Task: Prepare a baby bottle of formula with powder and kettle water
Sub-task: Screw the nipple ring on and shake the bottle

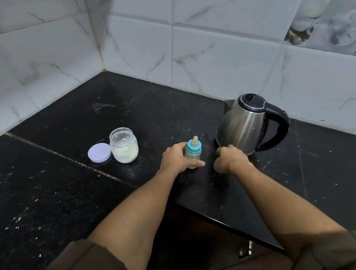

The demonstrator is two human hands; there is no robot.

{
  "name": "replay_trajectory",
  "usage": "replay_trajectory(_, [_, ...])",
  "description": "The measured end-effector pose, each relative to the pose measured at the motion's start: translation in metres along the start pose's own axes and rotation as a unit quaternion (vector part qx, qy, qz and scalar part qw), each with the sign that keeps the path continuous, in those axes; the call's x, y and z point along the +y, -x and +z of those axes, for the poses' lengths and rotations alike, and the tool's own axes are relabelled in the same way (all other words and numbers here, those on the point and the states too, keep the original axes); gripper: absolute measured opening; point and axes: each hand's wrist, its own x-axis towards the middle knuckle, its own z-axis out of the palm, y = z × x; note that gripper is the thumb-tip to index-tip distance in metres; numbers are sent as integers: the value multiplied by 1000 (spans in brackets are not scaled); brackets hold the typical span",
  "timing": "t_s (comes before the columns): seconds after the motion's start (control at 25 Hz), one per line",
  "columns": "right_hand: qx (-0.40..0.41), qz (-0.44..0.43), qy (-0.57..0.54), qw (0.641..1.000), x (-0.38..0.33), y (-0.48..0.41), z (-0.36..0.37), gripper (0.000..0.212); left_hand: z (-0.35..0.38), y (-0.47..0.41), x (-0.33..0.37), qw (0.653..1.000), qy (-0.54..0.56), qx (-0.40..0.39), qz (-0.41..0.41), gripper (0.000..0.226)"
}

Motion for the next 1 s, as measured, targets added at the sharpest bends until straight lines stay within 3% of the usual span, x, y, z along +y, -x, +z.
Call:
replay_trajectory(0.08, [5,-12,3,1000,2,0,7,40,-2,1,-3,1000,4,2,11,104])
replay_trajectory(0.24, [48,-61,22,997,-1,0,-24,37,-11,0,-5,999,25,9,30,103])
replay_trajectory(0.4, [164,-97,-97,977,-17,2,-92,46,-15,-3,3,999,43,7,31,89])
replay_trajectory(0.48, [182,-128,-137,965,-28,6,-113,47,-15,-5,5,999,39,0,27,78])
replay_trajectory(0.68, [126,-206,-48,969,-52,15,-103,48,-13,-7,6,1000,18,-2,22,68])
replay_trajectory(1.0, [62,-206,21,976,-56,11,-77,50,-12,-5,5,1000,23,-3,20,53])
